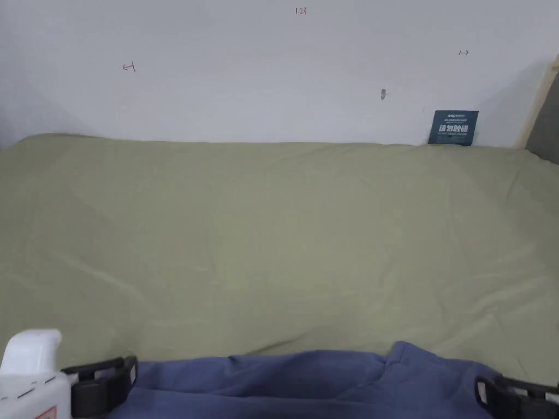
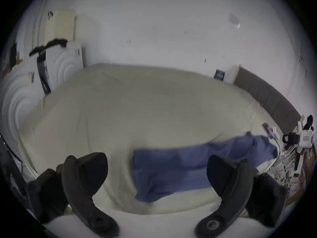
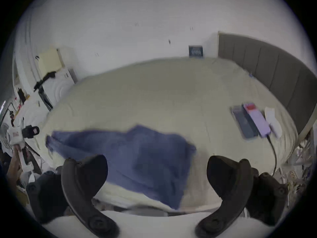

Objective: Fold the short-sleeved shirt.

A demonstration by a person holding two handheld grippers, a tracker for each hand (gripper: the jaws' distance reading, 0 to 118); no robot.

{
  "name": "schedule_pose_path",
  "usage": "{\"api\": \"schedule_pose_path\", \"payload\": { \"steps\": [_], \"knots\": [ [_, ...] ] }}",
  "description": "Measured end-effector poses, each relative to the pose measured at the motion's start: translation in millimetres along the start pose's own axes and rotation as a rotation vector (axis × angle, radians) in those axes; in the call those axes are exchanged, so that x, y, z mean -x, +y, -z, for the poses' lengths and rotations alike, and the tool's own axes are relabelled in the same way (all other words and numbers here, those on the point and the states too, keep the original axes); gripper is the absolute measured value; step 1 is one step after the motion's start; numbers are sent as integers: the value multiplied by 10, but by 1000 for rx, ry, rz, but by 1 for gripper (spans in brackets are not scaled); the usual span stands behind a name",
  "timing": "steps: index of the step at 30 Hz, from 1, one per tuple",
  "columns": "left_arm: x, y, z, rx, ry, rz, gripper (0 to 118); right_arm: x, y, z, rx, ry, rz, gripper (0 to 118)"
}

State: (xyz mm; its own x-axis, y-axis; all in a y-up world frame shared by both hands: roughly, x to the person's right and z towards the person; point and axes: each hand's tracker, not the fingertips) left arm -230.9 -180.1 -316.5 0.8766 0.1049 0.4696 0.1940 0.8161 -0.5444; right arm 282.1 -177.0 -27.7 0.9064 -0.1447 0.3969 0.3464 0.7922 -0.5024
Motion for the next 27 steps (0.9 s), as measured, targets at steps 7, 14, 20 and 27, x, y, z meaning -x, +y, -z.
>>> {"api": "schedule_pose_path", "payload": {
  "steps": [7, 14, 20, 27],
  "knots": [
    [-962, 430, -521, -307, 58, 47, 0, 863, 331, -323, -432, -101, -65, 1],
    [-1236, 405, -724, -364, 66, 56, 0, 1133, 349, -378, -460, -74, -124, 1],
    [-1189, 411, -785, -385, 101, 93, 0, 1274, 382, -390, -482, -79, -122, 1],
    [-529, 449, -576, -211, -18, 9, 0, 1407, 360, -338, -466, -74, -124, 1]
  ]
}}
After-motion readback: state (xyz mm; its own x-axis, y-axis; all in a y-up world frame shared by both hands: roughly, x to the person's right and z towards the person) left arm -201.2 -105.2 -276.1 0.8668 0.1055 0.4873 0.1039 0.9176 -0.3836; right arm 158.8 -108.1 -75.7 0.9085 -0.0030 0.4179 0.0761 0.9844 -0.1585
